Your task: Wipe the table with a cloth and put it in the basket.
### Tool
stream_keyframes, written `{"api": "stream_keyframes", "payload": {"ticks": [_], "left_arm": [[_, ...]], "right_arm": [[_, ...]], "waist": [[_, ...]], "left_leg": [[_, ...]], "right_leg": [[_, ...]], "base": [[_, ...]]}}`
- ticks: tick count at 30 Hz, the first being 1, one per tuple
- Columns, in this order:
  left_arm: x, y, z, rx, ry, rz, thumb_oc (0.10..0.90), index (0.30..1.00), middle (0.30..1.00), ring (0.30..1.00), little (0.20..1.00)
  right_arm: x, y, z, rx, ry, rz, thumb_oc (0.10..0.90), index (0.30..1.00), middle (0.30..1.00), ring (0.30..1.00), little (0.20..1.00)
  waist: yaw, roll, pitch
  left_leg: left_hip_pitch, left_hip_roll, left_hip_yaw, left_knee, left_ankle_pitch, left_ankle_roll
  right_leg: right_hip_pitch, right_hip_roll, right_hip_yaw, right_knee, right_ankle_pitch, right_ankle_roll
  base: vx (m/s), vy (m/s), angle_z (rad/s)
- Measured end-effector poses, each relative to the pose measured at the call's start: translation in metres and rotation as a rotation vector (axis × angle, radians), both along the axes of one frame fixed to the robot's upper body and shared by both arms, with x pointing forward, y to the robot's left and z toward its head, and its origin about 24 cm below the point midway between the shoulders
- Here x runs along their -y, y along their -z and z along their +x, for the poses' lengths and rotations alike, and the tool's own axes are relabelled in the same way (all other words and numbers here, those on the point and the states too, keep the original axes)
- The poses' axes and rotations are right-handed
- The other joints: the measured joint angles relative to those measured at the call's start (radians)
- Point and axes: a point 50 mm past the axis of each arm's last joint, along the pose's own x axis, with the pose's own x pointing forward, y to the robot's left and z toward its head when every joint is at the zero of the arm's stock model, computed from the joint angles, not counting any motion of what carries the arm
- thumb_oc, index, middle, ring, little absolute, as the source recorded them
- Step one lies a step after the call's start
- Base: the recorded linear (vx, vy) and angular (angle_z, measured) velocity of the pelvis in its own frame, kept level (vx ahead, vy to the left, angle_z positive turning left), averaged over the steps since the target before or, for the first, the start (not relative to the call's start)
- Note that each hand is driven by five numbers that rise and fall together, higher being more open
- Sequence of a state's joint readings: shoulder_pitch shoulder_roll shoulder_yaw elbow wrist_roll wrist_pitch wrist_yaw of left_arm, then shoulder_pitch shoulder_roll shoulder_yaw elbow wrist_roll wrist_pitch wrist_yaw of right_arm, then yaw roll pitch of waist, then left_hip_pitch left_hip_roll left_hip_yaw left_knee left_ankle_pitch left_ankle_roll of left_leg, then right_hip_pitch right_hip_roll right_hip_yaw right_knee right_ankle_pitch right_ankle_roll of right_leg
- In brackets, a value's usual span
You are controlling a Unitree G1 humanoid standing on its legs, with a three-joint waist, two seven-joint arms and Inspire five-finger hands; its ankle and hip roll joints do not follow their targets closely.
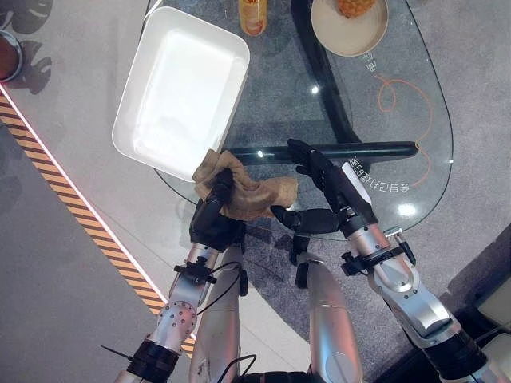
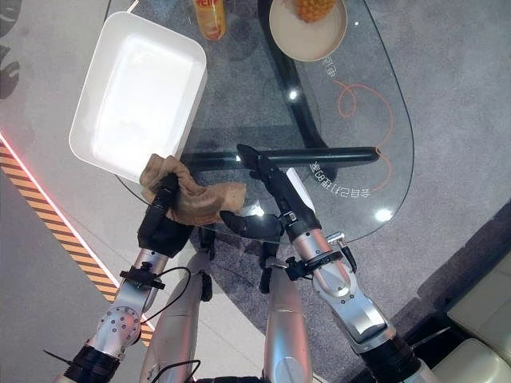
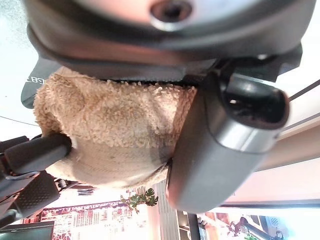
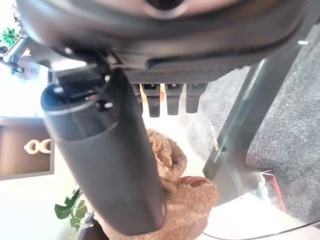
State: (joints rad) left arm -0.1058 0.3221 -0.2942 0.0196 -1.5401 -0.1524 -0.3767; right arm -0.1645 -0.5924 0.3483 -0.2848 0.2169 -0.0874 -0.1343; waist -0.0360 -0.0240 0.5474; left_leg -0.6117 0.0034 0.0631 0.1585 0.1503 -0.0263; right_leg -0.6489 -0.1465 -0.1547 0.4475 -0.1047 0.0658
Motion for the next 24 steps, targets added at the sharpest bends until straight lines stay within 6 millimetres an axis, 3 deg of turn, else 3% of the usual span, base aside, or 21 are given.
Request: {"api": "stream_keyframes", "payload": {"ticks": [7,13,18,24], "left_arm": [[-0.003,-0.001,0.0,0.009,-0.022,-0.001,0.1,0.3,0.3,0.3,0.2],[-0.044,-0.014,0.002,0.086,-0.27,0.068,0.1,0.3,0.3,0.3,0.2],[-0.08,-0.024,0.002,0.064,-0.479,0.106,0.1,0.3,0.3,0.3,0.2],[-0.09,-0.032,0.001,0.06,-0.604,0.258,0.1,0.3,0.3,0.3,0.2]], "right_arm": [[0.004,0.0,0.0,0.0,0.013,0.008,0.8,0.9,0.9,0.9,0.9],[0.023,-0.008,0.005,0.016,0.101,0.031,0.8,0.9,0.9,0.9,0.9],[0.023,-0.005,0.008,-0.017,0.098,0.026,0.8,0.9,0.9,0.9,0.9],[0.023,0.009,0.009,-0.106,0.09,0.0,0.8,0.9,0.9,0.9,0.9]], "waist": [[-0.003,-0.004,0.0],[-0.002,-0.004,0.0],[0.008,-0.003,-0.001],[0.031,-0.001,0.0]], "left_leg": [[0.0,0.002,0.002,0.0,0.0,0.0],[0.002,0.003,0.004,0.001,0.0,0.0],[0.007,0.002,0.008,0.002,0.0,0.0],[0.014,0.0,0.017,-0.001,0.0,-0.001]], "right_leg": [[0.0,0.002,0.001,-0.002,0.002,0.0],[0.0,0.003,0.004,-0.001,0.003,-0.001],[0.0,0.002,0.01,0.005,0.003,-0.001],[-0.002,0.001,0.021,0.013,0.001,0.0]], "base": [[0.0,0.005,0.0],[0.01,0.049,-0.01],[0.01,0.046,-0.01],[0.01,0.046,-0.03]]}}
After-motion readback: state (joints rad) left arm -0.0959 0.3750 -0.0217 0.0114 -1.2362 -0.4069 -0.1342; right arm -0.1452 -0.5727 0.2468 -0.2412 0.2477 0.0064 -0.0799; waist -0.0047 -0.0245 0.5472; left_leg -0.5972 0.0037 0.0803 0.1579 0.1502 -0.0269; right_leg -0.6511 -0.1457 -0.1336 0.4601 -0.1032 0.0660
